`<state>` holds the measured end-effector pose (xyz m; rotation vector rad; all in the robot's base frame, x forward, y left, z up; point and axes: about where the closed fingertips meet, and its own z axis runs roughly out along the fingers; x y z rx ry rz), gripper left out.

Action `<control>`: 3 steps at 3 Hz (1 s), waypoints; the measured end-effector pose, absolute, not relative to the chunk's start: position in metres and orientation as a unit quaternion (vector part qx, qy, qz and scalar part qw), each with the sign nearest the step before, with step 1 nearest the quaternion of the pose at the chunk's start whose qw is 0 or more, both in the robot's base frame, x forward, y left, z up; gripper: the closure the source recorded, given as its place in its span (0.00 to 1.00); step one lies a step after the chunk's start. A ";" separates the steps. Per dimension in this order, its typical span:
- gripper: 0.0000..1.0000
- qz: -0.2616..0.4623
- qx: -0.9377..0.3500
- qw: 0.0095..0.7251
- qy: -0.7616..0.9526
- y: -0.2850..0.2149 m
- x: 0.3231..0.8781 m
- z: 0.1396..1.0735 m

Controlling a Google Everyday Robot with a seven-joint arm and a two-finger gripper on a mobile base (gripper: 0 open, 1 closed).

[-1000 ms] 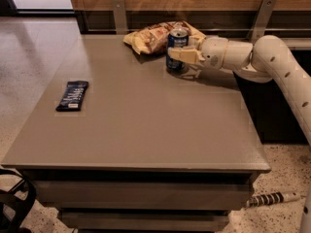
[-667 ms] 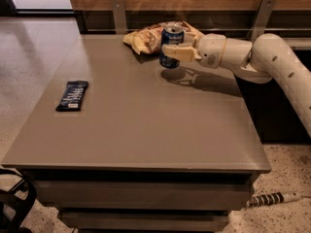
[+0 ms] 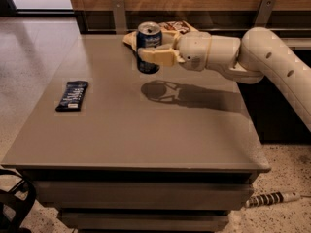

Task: Move pepsi can near rxbar blueberry

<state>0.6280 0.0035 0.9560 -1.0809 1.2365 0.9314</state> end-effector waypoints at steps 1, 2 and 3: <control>1.00 0.424 -0.487 0.569 0.510 0.048 0.595 0.963; 1.00 0.437 -0.497 0.557 0.503 0.076 0.579 0.960; 1.00 0.439 -0.497 0.542 0.517 0.097 0.576 0.944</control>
Offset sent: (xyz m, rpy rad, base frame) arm -0.0658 0.0986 -0.0001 -0.0070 0.0185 0.1662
